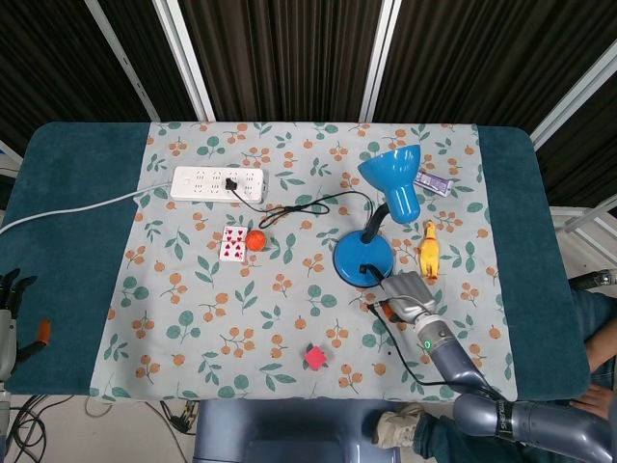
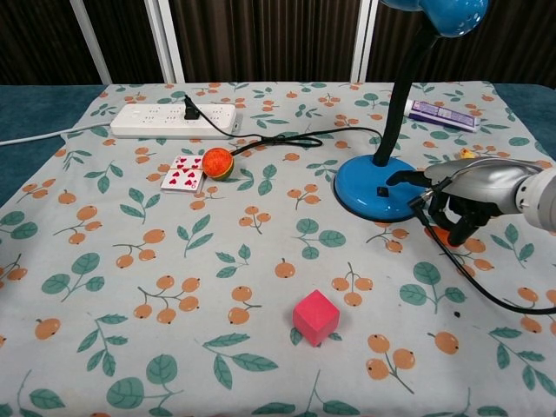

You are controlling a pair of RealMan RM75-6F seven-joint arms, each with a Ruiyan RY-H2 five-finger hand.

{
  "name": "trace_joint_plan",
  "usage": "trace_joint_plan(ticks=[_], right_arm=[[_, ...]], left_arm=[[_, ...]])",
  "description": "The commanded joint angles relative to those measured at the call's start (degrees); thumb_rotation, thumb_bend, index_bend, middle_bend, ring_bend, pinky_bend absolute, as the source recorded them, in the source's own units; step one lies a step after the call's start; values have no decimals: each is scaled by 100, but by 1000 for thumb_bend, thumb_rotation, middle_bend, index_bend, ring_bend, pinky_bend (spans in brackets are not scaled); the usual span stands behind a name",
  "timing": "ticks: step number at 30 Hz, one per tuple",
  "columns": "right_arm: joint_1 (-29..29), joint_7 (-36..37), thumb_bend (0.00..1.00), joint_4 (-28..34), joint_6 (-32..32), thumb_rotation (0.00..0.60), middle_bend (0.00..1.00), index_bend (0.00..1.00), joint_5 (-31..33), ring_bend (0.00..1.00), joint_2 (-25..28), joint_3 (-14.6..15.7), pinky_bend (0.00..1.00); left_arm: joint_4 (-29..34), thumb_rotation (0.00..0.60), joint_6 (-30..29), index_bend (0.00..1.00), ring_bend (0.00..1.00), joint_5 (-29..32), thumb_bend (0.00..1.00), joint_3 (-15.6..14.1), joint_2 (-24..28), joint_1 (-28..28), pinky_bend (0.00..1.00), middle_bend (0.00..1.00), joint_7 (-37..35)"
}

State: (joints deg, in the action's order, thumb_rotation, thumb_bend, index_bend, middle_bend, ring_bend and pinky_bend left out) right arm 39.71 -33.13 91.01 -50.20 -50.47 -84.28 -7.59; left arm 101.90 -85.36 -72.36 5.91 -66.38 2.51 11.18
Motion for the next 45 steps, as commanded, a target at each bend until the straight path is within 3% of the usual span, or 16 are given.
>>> trace_joint_plan(ticks=[1,31,45], right_arm=[[29,-32,547,24,-20,600,769,0,24,925,-2,21,901],[377,-258,547,-5,-6,600,769,0,551,924,-79,267,990],[626,-175,548,30,265,600,769,0,1035,924,157,214,1000]], left_arm=[[1,600,1,163,0,4,426,0,0,1,34,37,2],[-6,600,12,163,0,28,426,3,6,6,34,37,-22],[3,600,16,163,0,38,426,-1,12,4,34,37,-35]])
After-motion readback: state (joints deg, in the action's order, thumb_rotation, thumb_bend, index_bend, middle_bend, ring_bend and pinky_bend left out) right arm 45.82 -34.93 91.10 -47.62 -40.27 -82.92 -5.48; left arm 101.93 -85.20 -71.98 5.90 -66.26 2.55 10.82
